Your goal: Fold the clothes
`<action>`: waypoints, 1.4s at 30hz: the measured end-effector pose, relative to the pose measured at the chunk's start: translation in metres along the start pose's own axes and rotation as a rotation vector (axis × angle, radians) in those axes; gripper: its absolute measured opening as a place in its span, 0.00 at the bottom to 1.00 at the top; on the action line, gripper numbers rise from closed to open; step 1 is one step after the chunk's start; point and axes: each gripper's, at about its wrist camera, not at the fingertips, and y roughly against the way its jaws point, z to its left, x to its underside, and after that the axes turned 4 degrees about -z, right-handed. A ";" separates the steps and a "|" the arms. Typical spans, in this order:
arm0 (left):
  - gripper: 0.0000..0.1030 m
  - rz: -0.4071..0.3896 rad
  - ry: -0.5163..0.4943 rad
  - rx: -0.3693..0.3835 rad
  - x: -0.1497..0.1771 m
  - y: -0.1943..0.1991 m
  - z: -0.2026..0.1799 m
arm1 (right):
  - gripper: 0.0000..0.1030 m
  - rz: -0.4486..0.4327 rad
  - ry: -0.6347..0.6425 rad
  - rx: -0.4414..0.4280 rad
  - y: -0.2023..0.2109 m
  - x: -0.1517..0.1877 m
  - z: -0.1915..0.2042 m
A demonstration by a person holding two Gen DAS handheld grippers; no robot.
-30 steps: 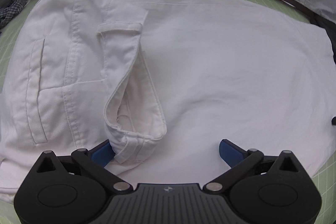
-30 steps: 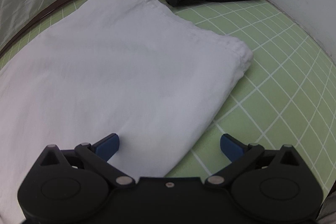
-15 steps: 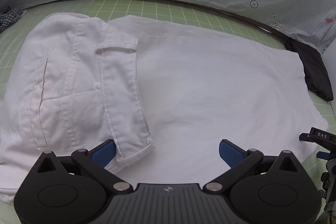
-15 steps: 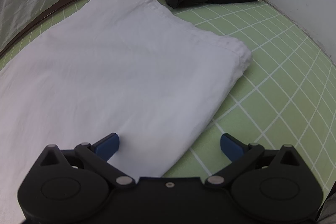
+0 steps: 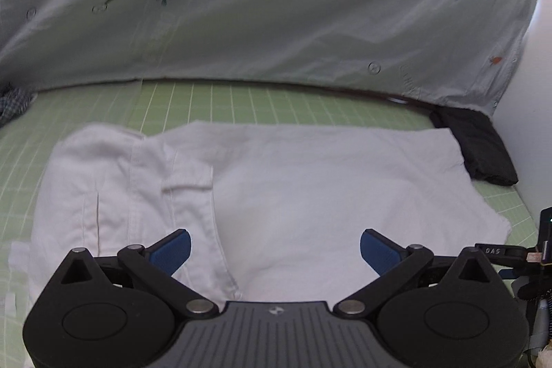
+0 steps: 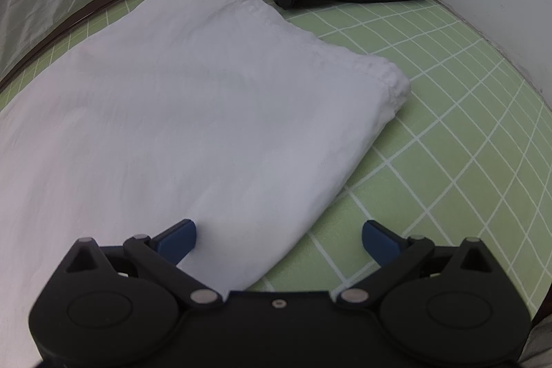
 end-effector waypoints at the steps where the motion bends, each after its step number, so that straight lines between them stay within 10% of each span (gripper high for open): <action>1: 1.00 -0.018 -0.001 -0.012 -0.003 0.001 0.003 | 1.00 -0.007 0.016 0.005 0.001 0.000 0.001; 7: 1.00 0.034 0.058 -0.235 0.000 -0.019 0.042 | 1.00 -0.084 0.030 0.026 0.009 -0.009 -0.008; 17: 1.00 0.140 0.179 -0.404 0.006 -0.036 0.100 | 1.00 -0.212 0.115 0.014 -0.007 -0.059 -0.028; 30: 1.00 0.289 0.252 -0.501 0.016 -0.083 0.111 | 1.00 -0.188 0.192 -0.174 -0.082 -0.128 -0.021; 42: 1.00 0.301 0.246 -0.545 0.018 -0.088 0.109 | 1.00 -0.272 0.178 -0.175 -0.084 -0.122 -0.013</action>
